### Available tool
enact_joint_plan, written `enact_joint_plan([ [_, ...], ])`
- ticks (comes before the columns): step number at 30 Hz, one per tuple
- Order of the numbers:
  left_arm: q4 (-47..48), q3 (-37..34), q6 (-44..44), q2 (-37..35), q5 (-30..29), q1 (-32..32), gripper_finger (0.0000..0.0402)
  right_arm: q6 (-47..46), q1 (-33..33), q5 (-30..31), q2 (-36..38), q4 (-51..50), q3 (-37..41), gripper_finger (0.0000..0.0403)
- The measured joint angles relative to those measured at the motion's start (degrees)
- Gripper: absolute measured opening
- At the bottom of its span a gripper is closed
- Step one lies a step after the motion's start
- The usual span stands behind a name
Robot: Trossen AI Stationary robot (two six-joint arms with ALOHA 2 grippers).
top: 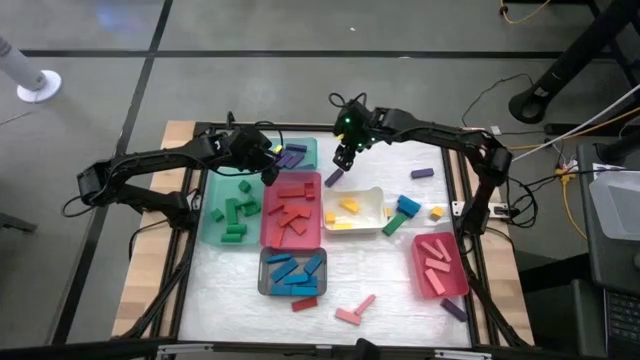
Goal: Sort blocks
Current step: Put the violet block into the top green bin
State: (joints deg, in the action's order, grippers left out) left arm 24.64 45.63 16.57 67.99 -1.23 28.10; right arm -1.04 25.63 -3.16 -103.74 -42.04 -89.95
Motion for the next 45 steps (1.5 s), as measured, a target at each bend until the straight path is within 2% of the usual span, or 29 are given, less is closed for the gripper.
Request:
enact_joint_plan([
  [9, -0.01, 0.00, 0.17, 0.00, -0.02, 0.00, 0.0182, 0.69, 0.44, 0.09, -3.53, -0.16, 0.00, 0.0198],
  [32, 0.01, 0.00, 13.98, 0.00, -0.02, 0.00, 0.0182, 29.63, 2.49, -0.20, -4.73, -0.67, 0.00, 0.0198],
  [38, -0.03, 0.00, 15.15, 0.02, -0.02, 0.00, 0.0182, 31.91, 4.50, -1.01, -6.80, -0.06, 0.00, 0.0198],
  [45, -0.04, -0.02, 15.01, 0.02, -0.24, -0.34, 0.0182, 35.37, 4.77, -4.94, -10.42, 0.22, 0.00, 0.0198],
])
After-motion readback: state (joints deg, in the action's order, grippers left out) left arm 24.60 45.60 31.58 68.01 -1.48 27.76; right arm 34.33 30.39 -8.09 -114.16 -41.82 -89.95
